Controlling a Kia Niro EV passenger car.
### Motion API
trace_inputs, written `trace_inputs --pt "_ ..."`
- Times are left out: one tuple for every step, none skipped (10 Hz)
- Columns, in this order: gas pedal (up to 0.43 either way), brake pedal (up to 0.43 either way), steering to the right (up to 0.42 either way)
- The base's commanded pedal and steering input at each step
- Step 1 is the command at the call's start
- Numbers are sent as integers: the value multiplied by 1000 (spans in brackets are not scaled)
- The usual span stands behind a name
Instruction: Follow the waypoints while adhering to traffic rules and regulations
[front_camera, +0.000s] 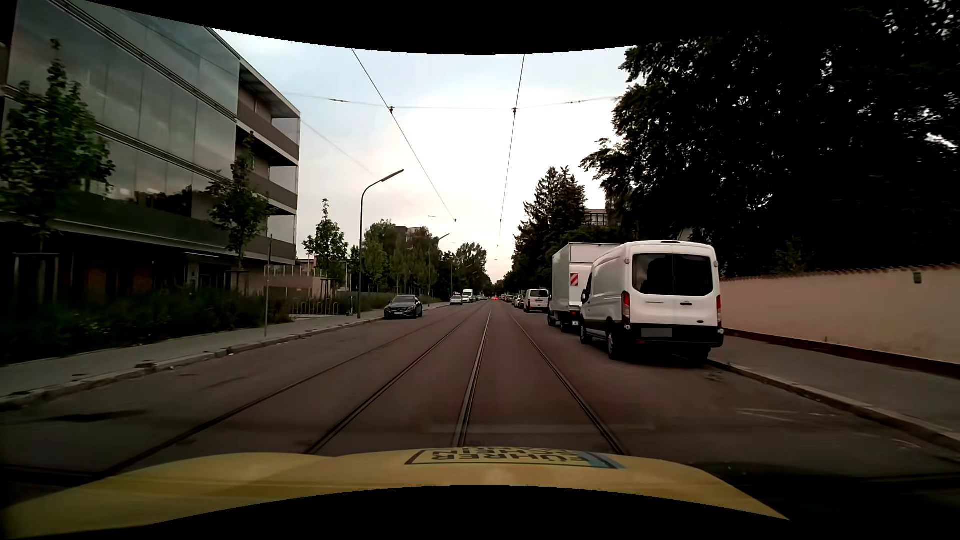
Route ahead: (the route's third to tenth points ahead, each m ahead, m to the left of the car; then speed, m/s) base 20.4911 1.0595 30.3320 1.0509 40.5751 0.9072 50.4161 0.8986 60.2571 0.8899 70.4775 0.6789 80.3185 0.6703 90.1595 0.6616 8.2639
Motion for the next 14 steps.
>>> trace_inputs --pt "67 0 -2" --pt "67 0 -2" --pt "59 0 0" --pt "59 0 0" --pt "59 0 0" --pt "59 0 1" --pt "59 0 1" --pt "59 0 1" --pt "59 0 1" --pt "59 0 1" --pt "59 0 2" --pt "59 0 3" --pt "59 0 3" --pt "59 0 4"
